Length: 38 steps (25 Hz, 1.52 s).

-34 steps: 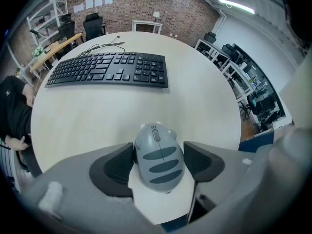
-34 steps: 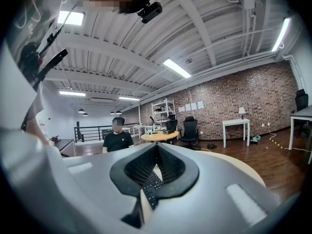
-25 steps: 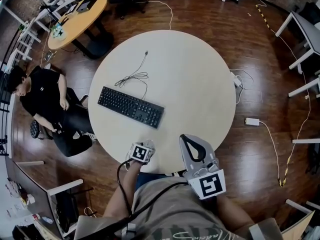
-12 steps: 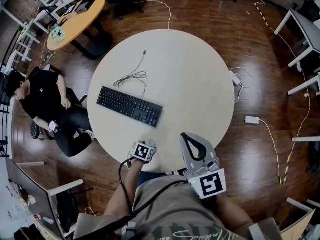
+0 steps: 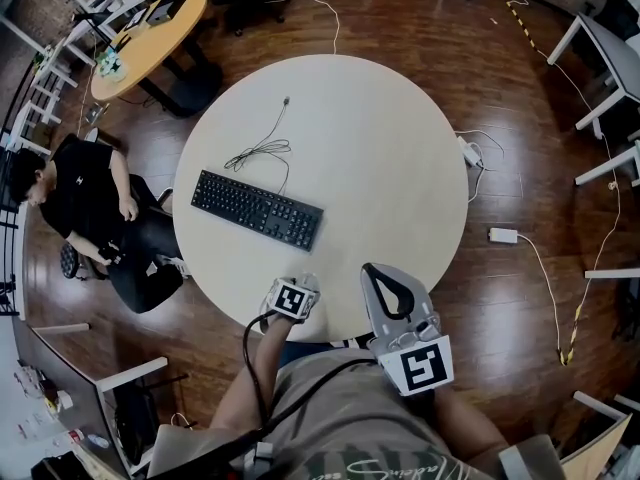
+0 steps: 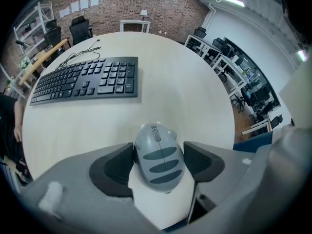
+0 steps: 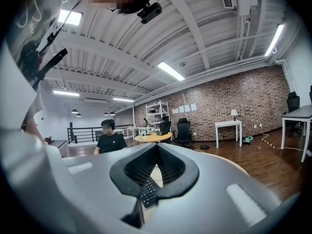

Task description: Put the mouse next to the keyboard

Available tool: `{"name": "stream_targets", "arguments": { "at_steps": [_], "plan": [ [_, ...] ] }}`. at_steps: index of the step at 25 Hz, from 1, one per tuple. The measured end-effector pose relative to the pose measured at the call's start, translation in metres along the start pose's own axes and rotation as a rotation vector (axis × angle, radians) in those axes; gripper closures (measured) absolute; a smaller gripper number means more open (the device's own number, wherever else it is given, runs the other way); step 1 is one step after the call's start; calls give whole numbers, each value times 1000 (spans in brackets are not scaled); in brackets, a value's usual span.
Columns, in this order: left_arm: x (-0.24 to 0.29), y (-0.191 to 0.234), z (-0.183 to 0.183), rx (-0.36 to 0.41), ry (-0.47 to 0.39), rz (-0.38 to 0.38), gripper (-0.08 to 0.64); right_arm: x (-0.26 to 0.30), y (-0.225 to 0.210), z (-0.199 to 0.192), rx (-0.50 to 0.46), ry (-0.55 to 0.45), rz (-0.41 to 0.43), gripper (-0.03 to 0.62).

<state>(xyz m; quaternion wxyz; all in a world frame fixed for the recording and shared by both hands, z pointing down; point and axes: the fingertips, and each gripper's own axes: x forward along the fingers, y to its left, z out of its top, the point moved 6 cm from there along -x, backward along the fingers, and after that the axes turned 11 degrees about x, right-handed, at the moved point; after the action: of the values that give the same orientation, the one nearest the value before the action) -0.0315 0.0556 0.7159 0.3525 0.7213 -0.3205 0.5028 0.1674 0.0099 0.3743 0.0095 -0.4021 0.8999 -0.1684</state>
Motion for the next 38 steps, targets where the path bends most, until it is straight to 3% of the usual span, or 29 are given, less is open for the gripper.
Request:
{"name": "stream_targets", "arguments": {
  "at_steps": [7,21,29,38],
  "plan": [
    [-1,0,10,53,9,46,222,-2,-1,-1,7,3,1,588],
    [5,-14,27,120,11,22,222,-8,-5,-6,22,12,-21,586],
    [7,-22,36,135,-4,19,222,-17,-2,-14,-17,41,-26,586],
    [13,-32,37,159,-19,-38,221,-21,19,-25,-28,64,-39,586]
  ]
}}
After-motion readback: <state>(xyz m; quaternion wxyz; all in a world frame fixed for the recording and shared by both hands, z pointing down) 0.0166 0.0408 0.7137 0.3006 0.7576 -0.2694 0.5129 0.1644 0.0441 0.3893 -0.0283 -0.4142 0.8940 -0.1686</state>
